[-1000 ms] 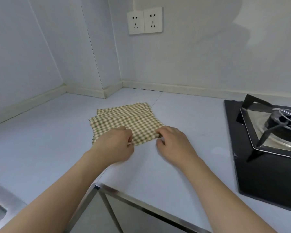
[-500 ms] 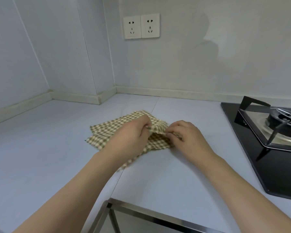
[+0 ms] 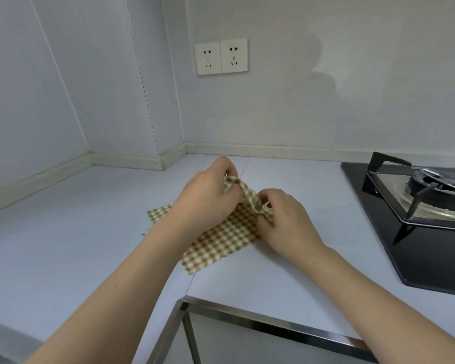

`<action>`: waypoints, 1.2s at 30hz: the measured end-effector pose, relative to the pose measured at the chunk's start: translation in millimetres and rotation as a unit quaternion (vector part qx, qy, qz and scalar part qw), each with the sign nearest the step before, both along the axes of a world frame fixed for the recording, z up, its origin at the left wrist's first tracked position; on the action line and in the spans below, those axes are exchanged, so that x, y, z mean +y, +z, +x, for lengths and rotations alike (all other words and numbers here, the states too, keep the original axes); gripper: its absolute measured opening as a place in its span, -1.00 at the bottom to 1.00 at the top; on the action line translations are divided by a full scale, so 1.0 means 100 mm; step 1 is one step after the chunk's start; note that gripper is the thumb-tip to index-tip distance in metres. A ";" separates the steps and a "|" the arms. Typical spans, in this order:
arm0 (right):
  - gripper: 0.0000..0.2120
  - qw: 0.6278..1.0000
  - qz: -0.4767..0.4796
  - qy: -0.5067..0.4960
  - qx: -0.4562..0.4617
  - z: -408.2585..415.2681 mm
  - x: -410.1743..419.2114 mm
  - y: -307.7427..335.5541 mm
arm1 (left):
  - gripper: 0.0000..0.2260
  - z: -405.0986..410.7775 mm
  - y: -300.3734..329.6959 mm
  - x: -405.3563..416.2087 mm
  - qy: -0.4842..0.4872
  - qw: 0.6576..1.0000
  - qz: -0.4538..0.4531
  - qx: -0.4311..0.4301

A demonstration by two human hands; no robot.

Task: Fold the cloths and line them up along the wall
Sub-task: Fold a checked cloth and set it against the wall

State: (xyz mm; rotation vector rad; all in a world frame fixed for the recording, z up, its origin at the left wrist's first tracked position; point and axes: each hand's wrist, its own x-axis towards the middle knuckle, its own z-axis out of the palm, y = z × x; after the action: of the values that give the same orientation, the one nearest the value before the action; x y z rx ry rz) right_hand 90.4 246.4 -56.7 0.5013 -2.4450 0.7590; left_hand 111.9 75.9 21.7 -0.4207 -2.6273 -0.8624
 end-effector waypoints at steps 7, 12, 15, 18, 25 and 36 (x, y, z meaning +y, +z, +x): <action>-0.88 0.999 -0.043 0.008 -0.015 0.31 0.18 0.39 | -0.84 0.36 0.46 0.05 -0.016 0.998 0.062 0.020; -0.76 0.958 -0.272 0.093 -0.004 0.50 0.50 1.18 | -0.91 0.59 0.96 -0.11 -0.086 0.974 0.210 -0.015; -0.80 0.936 -0.335 0.112 0.004 0.59 0.68 1.54 | -0.97 0.56 1.11 -0.29 -0.135 0.954 0.254 -0.087; -0.82 0.951 -0.303 0.066 0.010 0.49 0.78 1.61 | -0.94 0.37 1.06 -0.34 -0.086 0.969 0.212 -0.094; -0.75 0.989 -0.122 -0.057 -0.065 0.02 0.67 1.22 | -0.77 -0.13 0.53 -0.31 0.044 0.999 0.015 -0.003; -0.76 0.993 0.071 0.008 -0.091 0.49 0.80 -0.09 | -0.67 0.35 -0.78 -0.46 -0.099 0.976 -0.186 0.052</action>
State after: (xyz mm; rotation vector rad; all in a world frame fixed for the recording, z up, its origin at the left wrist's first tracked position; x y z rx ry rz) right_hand 139.4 326.2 -66.0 0.5270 -2.6811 0.6645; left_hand 147.1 29.7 -56.4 -0.8133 -2.6790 -0.3825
